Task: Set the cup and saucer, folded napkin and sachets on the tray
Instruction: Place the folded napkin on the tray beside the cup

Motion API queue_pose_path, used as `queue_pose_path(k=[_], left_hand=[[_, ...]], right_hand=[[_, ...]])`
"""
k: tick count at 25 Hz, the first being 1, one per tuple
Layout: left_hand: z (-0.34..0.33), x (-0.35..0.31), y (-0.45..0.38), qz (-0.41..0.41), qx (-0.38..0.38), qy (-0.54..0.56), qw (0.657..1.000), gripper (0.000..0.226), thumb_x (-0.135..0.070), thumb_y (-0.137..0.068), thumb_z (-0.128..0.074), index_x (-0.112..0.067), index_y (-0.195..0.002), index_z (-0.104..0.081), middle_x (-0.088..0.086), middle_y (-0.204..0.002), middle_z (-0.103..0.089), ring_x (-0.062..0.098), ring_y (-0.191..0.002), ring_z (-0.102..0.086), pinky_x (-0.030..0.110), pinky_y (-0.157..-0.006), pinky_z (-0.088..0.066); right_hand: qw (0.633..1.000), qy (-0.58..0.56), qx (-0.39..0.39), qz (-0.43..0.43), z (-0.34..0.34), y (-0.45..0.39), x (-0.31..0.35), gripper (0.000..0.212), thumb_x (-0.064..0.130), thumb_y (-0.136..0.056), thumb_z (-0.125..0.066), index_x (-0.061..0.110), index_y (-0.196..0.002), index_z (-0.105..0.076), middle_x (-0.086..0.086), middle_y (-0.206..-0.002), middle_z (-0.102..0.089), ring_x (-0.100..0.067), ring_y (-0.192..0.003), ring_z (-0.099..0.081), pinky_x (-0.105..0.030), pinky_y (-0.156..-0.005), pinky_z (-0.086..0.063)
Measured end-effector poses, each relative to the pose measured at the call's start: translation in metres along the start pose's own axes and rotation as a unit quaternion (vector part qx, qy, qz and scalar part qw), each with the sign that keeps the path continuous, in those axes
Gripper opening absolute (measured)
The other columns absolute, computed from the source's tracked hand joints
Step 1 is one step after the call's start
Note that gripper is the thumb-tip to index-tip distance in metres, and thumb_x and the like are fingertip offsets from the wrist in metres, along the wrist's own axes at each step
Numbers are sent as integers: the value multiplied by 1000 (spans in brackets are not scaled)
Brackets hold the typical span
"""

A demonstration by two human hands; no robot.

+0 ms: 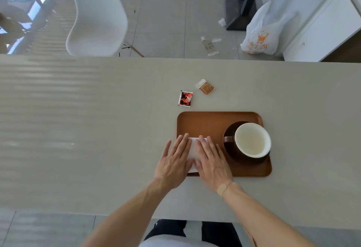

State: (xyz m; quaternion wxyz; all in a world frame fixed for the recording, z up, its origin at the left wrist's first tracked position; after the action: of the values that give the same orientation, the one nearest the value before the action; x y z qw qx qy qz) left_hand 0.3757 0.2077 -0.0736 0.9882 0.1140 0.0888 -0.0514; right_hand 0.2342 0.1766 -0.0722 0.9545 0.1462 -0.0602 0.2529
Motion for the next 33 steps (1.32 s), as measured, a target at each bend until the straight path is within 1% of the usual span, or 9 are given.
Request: queue_pose_path(k=[4, 7, 10, 13, 16, 20, 24, 29, 33], left_hand=[[-14, 5, 0, -6, 18, -24, 1000, 64, -49, -102, -6, -14, -156, -4, 3, -165, 0, 18, -151, 3, 51, -122, -4], [-16, 2, -1, 0, 39, -47, 998, 66, -50, -100, 3, -15, -155, 3, 3, -165, 8, 19, -151, 10, 53, -121, 3], [-16, 0, -3, 1, 67, -59, 996, 66, -50, -95, 11, -17, -152, 18, 2, -161, 24, 18, -147, 25, 53, -119, 13], [-11, 0, -7, 2, 75, -65, 995, 65, -50, -93, 11, -18, -149, 25, 1, -159, 31, 17, -143, 34, 53, -117, 18], [-6, 1, -4, -18, 68, -37, 997, 67, -52, -95, 9, -18, -151, 20, -1, -159, 29, 16, -144, 32, 51, -117, 18], [-4, 16, 10, -17, 18, -18, 1000, 66, -51, -100, -2, -17, -156, 3, -4, -163, 16, 15, -149, 17, 51, -121, 4], [-7, 23, 21, -19, 34, -41, 998, 66, -54, -99, 0, -20, -155, 10, -6, -163, 19, 15, -149, 17, 51, -121, 6], [-9, 13, 23, -16, 54, -29, 998, 67, -57, -96, 8, -23, -151, 23, -9, -159, 31, 15, -146, 27, 50, -118, 16], [-8, 13, 22, -19, 66, -26, 997, 66, -58, -94, 10, -25, -149, 27, -10, -157, 35, 15, -144, 31, 51, -117, 18]], right_hand=[[1000, 27, 13, -1, -12, 0, -6, 66, 47, -101, -17, 15, -154, 7, -4, -161, 14, -27, -149, 11, -45, -122, -2], [999, 40, 17, -8, -15, 1, -7, 66, 48, -100, -13, 14, -153, 7, -4, -161, 15, -27, -149, 12, -45, -122, -2], [999, 32, 36, -9, -15, -1, -7, 67, 49, -100, -13, 16, -152, 13, -2, -160, 21, -25, -148, 17, -45, -122, 1], [998, 35, 50, -9, -13, -3, -7, 68, 48, -101, -15, 17, -150, 20, -1, -157, 28, -25, -147, 20, -45, -122, 4], [998, 20, 61, -2, -8, -2, -6, 68, 48, -101, -16, 18, -149, 23, -1, -157, 30, -25, -147, 23, -45, -122, 5], [999, -3, 35, 1, -2, 9, -12, 68, 51, -100, -14, 20, -150, 18, 2, -159, 24, -19, -146, 24, -40, -122, 4], [999, -1, 43, -10, -9, 16, -12, 68, 57, -96, -2, 23, -149, 25, 5, -156, 32, -18, -145, 28, -37, -120, 10], [999, -6, 40, -22, -11, 23, -16, 69, 59, -94, 0, 25, -149, 22, 8, -157, 29, -20, -146, 23, -37, -120, 6], [998, 7, 50, -31, -12, 26, -14, 70, 62, -89, 11, 26, -145, 31, 7, -155, 34, -21, -145, 28, -37, -119, 11]])
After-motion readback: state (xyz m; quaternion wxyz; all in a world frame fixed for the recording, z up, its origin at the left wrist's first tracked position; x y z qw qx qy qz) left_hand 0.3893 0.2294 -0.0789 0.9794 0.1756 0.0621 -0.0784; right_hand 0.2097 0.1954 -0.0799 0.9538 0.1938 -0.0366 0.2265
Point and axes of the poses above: each hand's wrist, its own y-axis away from the middle knuckle, its own z-axis out of the back of the hand, x = y × z, the point moved 4 cm from there along -y, towards the middle knuckle
